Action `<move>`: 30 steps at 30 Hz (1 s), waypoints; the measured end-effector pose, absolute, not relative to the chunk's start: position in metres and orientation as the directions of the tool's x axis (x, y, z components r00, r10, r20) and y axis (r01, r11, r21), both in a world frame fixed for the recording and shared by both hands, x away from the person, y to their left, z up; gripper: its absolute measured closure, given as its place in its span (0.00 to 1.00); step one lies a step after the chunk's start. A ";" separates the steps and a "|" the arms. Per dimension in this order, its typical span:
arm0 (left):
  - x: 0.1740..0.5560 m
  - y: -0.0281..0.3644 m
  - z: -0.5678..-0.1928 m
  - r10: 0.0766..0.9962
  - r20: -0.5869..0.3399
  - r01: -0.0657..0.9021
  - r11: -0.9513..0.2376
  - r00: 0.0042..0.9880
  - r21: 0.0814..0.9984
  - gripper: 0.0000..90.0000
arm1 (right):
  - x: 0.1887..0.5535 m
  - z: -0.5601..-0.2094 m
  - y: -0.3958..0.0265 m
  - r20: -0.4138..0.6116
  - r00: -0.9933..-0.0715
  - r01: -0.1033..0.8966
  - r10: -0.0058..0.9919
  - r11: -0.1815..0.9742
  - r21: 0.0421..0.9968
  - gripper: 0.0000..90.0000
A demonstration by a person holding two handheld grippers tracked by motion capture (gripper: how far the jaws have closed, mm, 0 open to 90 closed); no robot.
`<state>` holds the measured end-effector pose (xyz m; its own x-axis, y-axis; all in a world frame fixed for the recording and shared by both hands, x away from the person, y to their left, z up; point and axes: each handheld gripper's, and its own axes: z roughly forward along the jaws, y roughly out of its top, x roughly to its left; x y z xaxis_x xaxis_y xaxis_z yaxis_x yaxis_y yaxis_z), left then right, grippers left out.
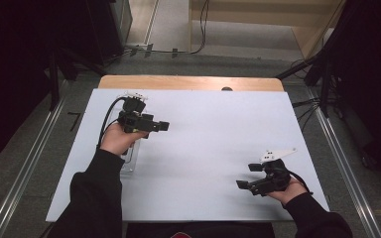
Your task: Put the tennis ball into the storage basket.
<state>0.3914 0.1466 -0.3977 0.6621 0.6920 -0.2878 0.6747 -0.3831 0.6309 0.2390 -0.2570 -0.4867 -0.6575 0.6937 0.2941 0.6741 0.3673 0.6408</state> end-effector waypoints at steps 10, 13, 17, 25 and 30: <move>0.383 0.144 -0.407 0.675 -0.296 0.669 -0.392 0.675 0.632 0.23 | 0.239 -0.487 -0.257 0.294 -0.657 0.674 0.694 0.368 0.640 0.14; 0.380 0.141 -0.410 0.673 -0.289 0.665 -0.401 0.681 0.630 0.23 | 0.239 -0.487 -0.257 0.293 -0.658 0.674 0.693 0.369 0.640 0.14; 0.377 0.140 -0.413 0.667 -0.292 0.664 -0.408 0.686 0.627 0.23 | 0.239 -0.487 -0.257 0.294 -0.657 0.674 0.694 0.368 0.640 0.14; 0.368 0.139 -0.419 0.652 -0.295 0.653 -0.412 0.698 0.635 0.23 | 0.239 -0.487 -0.258 0.293 -0.658 0.674 0.694 0.368 0.641 0.14; 0.363 0.140 -0.422 0.642 -0.304 0.649 -0.408 0.704 0.642 0.22 | 0.239 -0.487 -0.258 0.293 -0.658 0.673 0.694 0.367 0.642 0.14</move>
